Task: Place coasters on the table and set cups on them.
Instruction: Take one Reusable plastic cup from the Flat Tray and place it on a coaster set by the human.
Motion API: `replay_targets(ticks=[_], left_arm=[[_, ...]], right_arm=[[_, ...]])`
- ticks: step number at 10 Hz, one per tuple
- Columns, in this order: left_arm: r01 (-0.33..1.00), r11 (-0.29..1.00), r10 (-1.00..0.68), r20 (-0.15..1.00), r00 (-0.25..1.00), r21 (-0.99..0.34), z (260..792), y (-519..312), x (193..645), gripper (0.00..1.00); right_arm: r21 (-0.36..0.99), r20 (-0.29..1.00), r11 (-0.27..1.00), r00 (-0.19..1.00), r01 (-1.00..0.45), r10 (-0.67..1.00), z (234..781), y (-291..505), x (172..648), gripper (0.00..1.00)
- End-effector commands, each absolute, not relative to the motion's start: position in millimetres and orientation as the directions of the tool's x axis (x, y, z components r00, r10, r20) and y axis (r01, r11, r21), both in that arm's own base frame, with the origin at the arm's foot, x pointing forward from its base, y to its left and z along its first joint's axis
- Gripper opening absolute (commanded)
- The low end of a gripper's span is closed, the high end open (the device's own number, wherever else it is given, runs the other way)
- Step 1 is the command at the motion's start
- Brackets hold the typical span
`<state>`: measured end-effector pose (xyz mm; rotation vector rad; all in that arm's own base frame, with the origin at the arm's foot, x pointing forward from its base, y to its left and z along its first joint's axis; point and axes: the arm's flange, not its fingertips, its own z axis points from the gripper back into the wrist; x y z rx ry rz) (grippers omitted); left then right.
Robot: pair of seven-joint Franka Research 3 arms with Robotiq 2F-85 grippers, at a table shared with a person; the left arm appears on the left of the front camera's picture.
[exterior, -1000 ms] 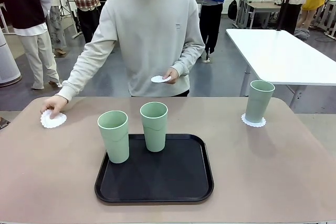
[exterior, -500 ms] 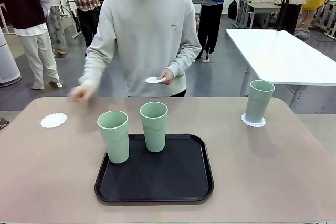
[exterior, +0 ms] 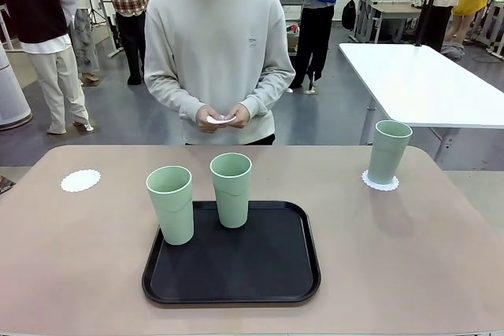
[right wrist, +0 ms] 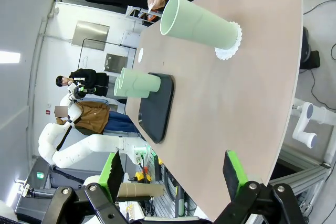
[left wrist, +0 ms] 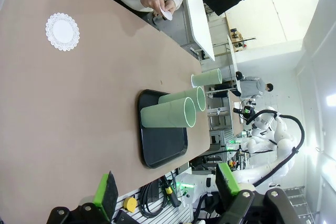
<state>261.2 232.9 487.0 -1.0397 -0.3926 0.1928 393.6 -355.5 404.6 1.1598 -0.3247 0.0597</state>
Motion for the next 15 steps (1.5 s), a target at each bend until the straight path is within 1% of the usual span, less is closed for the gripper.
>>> replay_targets(ticks=[1, 2, 3, 4, 5, 6, 7, 9, 10, 11, 12, 13, 14, 15], left_arm=[[0.040, 0.488, 0.340, 0.232, 0.912, -0.872, 488, 233, 259, 1.00], [0.029, 0.498, 0.338, 0.224, 0.914, -0.867, 487, 233, 261, 1.00], [0.332, 0.613, 0.143, 0.514, 0.846, -0.717, 502, 215, 279, 1.00], [0.556, 0.670, -0.091, 0.688, 0.719, -0.492, 517, 191, 303, 1.00], [0.700, 0.623, -0.288, 0.730, 0.620, -0.349, 531, 165, 324, 1.00], [0.777, 0.595, -0.462, 0.703, 0.540, -0.205, 544, 135, 344, 1.00], [0.827, 0.554, -0.590, 0.657, 0.470, -0.094, 548, 108, 355, 1.00], [0.894, 0.442, -0.744, 0.585, 0.323, 0.070, 548, 45, 358, 1.00], [0.903, 0.382, -0.821, 0.520, 0.234, 0.195, 540, 16, 361, 1.00], [0.907, 0.341, -0.866, 0.457, 0.201, 0.247, 532, 0, 361, 1.00], [0.920, 0.309, -0.892, 0.408, 0.193, 0.241, 523, -12, 361, 1.00], [0.902, 0.297, -0.905, 0.395, 0.160, 0.315, 516, -16, 358, 1.00], [0.937, 0.323, -0.871, 0.430, 0.239, 0.133, 542, -14, 366, 1.00], [0.937, 0.323, -0.871, 0.430, 0.239, 0.133, 542, -14, 366, 1.00]], right_arm=[[0.893, 0.281, 0.395, 0.953, -0.216, -0.113, 405, -357, 393, 1.00], [0.893, 0.281, 0.395, 0.953, -0.216, -0.113, 405, -357, 393, 1.00], [0.893, 0.281, 0.395, 0.953, -0.216, -0.113, 405, -357, 393, 1.00], [0.893, 0.281, 0.395, 0.953, -0.216, -0.113, 405, -357, 393, 1.00], [0.893, 0.281, 0.395, 0.953, -0.216, -0.113, 405, -357, 393, 1.00], [0.893, 0.281, 0.395, 0.953, -0.216, -0.113, 405, -357, 393, 1.00], [0.893, 0.281, 0.395, 0.953, -0.216, -0.113, 405, -357, 393, 1.00], [0.893, 0.281, 0.395, 0.953, -0.216, -0.113, 405, -357, 393, 1.00], [0.893, 0.281, 0.395, 0.953, -0.216, -0.113, 405, -357, 393, 1.00], [0.893, 0.281, 0.395, 0.953, -0.216, -0.113, 405, -357, 393, 1.00], [0.893, 0.281, 0.395, 0.953, -0.216, -0.113, 405, -357, 393, 1.00], [0.893, 0.281, 0.395, 0.953, -0.216, -0.113, 405, -357, 393, 1.00], [0.893, 0.281, 0.395, 0.953, -0.216, -0.113, 405, -357, 393, 1.00], [0.893, 0.281, 0.395, 0.953, -0.216, -0.113, 405, -357, 393, 1.00]])
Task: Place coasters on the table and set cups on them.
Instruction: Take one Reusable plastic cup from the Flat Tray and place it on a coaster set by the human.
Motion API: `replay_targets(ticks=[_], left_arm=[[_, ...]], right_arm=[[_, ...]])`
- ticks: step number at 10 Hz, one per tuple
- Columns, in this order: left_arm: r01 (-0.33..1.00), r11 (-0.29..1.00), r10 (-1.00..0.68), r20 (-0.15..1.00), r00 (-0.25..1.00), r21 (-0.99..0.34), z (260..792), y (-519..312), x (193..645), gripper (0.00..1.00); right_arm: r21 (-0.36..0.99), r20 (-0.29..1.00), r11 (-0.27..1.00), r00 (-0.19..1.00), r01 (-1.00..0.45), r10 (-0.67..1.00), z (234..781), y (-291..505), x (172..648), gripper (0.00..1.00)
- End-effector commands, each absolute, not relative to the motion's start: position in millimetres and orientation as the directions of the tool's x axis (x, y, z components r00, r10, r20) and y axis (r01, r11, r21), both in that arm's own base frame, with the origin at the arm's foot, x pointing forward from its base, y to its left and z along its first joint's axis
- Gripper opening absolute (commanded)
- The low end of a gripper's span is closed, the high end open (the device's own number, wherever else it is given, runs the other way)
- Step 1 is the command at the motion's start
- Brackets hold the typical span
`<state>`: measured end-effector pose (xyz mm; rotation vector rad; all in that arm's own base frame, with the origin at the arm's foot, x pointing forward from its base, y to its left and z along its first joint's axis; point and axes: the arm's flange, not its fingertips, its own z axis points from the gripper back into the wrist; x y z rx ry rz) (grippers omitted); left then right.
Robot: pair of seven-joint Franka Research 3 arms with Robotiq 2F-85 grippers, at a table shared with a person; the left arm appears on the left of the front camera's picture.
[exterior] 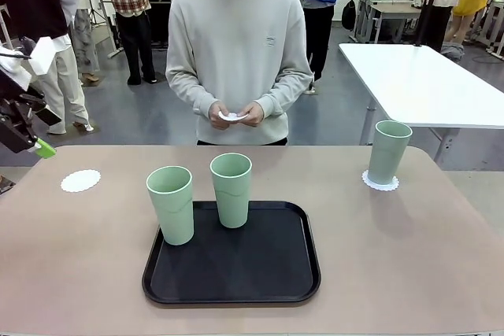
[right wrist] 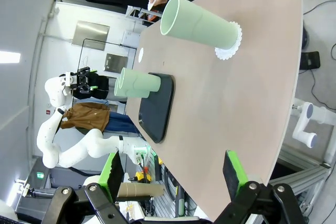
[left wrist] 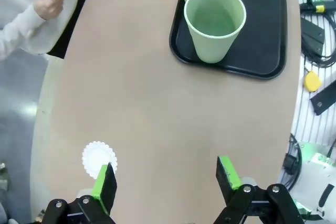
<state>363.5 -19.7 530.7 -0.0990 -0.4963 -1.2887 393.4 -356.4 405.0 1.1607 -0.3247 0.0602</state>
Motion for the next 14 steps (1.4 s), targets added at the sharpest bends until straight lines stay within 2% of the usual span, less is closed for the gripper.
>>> replay_targets(ticks=[1, 4, 5, 7, 9, 10, 11, 14], left_arm=[[0.937, 0.323, -0.871, 0.430, 0.239, 0.133, 542, -14, 366, 1.00], [0.936, 0.316, -0.874, 0.431, 0.223, 0.155, 536, -12, 363, 1.00], [0.978, 0.187, -0.897, 0.422, 0.133, 0.090, 525, -15, 390, 1.00], [0.996, 0.071, -0.809, 0.587, 0.030, 0.047, 488, 2, 439, 1.00], [0.993, -0.008, -0.727, 0.682, -0.084, 0.114, 450, 18, 444, 1.00], [0.995, -0.031, -0.638, 0.764, -0.096, 0.098, 437, 25, 441, 1.00], [0.999, -0.026, -0.571, 0.820, -0.046, 0.038, 421, 32, 435, 1.00], [1.000, -0.006, -0.430, 0.903, 0.012, -0.017, 385, 25, 412, 1.00]], right_arm=[[0.893, 0.281, 0.395, 0.953, -0.216, -0.113, 405, -357, 393, 1.00], [0.893, 0.281, 0.395, 0.953, -0.216, -0.113, 405, -357, 393, 1.00], [0.893, 0.281, 0.395, 0.953, -0.216, -0.113, 405, -357, 393, 1.00], [0.893, 0.281, 0.395, 0.953, -0.216, -0.113, 405, -357, 393, 1.00], [0.893, 0.281, 0.395, 0.953, -0.216, -0.113, 405, -357, 393, 1.00], [0.893, 0.281, 0.395, 0.953, -0.216, -0.113, 405, -357, 393, 1.00], [0.893, 0.281, 0.395, 0.953, -0.216, -0.113, 405, -357, 393, 1.00], [0.893, 0.281, 0.395, 0.953, -0.216, -0.113, 405, -357, 393, 1.00]])
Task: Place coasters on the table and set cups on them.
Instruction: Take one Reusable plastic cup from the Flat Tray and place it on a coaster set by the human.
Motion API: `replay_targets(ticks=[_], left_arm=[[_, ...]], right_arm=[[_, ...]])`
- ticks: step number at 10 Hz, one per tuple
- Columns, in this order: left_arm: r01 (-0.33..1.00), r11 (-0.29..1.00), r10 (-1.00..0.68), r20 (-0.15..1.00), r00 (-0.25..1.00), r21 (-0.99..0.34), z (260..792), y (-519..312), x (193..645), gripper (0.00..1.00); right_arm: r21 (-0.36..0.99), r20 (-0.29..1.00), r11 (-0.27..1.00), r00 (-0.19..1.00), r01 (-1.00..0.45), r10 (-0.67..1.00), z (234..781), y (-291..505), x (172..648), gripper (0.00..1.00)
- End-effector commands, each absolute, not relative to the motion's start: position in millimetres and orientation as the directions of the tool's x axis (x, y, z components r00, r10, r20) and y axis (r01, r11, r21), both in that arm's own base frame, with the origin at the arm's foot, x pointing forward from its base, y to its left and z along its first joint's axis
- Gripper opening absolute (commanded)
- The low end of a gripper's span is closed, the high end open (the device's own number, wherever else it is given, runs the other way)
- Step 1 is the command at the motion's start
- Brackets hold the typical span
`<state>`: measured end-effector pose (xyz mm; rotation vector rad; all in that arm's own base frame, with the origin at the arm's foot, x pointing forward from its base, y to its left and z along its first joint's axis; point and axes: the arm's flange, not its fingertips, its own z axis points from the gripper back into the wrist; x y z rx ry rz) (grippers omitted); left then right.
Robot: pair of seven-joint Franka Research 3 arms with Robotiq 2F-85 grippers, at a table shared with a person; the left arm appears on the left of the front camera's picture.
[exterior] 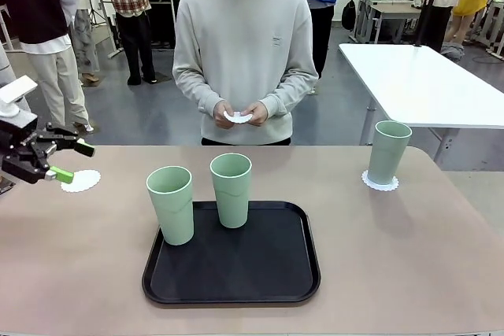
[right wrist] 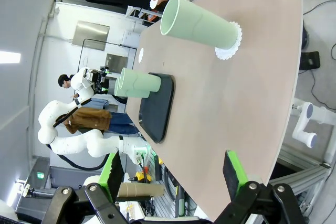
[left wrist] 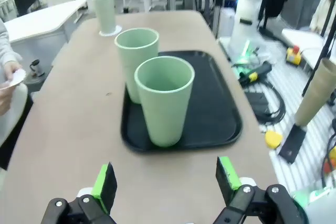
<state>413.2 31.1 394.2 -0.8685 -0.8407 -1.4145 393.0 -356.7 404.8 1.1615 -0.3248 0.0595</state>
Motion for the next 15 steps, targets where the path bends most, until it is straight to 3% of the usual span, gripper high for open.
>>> replay_targets(ticks=[1, 5, 6, 10, 12, 15], left_arm=[[0.999, 0.005, -0.413, 0.909, 0.045, -0.047, 371, 15, 405, 1.00], [1.000, 0.011, -0.372, 0.928, 0.016, -0.013, 349, -11, 388, 1.00], [0.996, -0.013, -0.394, 0.916, 0.071, -0.083, 352, -3, 392, 1.00], [0.997, -0.006, -0.390, 0.918, 0.065, -0.073, 350, -6, 391, 1.00], [1.000, -0.011, -0.250, 0.968, -0.019, 0.017, 316, -6, 409, 1.00], [0.998, -0.032, -0.193, 0.979, -0.060, 0.055, 272, -24, 426, 1.00]], right_arm=[[0.893, 0.281, 0.395, 0.953, -0.216, -0.113, 405, -357, 393, 1.00], [0.893, 0.281, 0.395, 0.953, -0.216, -0.113, 405, -357, 393, 1.00], [0.893, 0.281, 0.395, 0.953, -0.216, -0.113, 405, -357, 393, 1.00], [0.893, 0.281, 0.395, 0.953, -0.216, -0.113, 405, -357, 393, 1.00], [0.893, 0.281, 0.395, 0.953, -0.216, -0.113, 405, -357, 393, 1.00], [0.893, 0.281, 0.395, 0.953, -0.216, -0.113, 405, -357, 393, 1.00]])
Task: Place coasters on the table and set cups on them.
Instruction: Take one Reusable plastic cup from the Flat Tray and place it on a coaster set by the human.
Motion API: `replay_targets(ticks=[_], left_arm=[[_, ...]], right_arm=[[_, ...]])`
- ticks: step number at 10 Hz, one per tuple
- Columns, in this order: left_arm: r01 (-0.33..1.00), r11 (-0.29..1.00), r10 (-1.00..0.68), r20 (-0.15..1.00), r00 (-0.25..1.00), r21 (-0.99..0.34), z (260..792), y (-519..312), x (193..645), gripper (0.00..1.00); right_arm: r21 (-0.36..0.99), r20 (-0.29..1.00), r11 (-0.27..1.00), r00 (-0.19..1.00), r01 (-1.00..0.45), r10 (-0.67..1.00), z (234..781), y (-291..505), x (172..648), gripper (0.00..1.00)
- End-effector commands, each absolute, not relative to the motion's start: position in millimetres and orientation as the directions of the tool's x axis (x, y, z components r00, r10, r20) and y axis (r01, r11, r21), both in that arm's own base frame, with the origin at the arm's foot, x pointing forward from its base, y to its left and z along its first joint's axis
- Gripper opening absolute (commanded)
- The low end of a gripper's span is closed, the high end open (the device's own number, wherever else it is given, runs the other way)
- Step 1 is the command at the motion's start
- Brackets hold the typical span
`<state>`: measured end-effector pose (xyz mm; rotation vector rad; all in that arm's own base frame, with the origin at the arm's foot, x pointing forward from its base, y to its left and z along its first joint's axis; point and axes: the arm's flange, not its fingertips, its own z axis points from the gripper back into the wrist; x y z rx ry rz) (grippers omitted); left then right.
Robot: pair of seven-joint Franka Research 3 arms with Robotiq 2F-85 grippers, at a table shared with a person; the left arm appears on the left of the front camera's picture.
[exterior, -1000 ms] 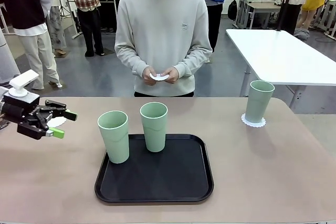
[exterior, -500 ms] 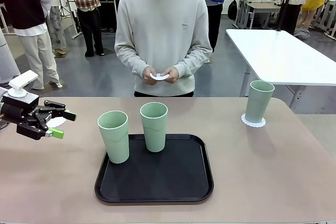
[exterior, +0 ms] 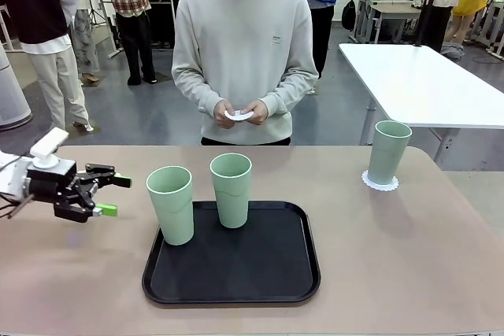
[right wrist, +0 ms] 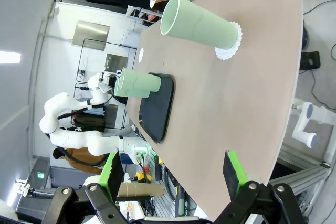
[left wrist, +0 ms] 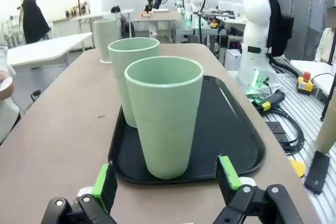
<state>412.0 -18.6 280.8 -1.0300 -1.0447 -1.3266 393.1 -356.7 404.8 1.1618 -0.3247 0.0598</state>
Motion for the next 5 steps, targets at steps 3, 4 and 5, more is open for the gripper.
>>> replay_targets(ticks=[3, 4, 5], left_arm=[[0.999, -0.044, -0.199, 0.980, -0.022, 0.014, 258, -43, 434, 1.00], [0.999, -0.053, -0.201, 0.980, -0.013, 0.003, 257, -49, 435, 1.00], [0.998, -0.059, -0.205, 0.979, -0.010, -0.002, 256, -55, 435, 1.00]], right_arm=[[0.893, 0.281, 0.395, 0.953, -0.216, -0.113, 405, -357, 393, 1.00], [0.893, 0.281, 0.395, 0.953, -0.216, -0.113, 405, -357, 393, 1.00], [0.893, 0.281, 0.395, 0.953, -0.216, -0.113, 405, -357, 393, 1.00]])
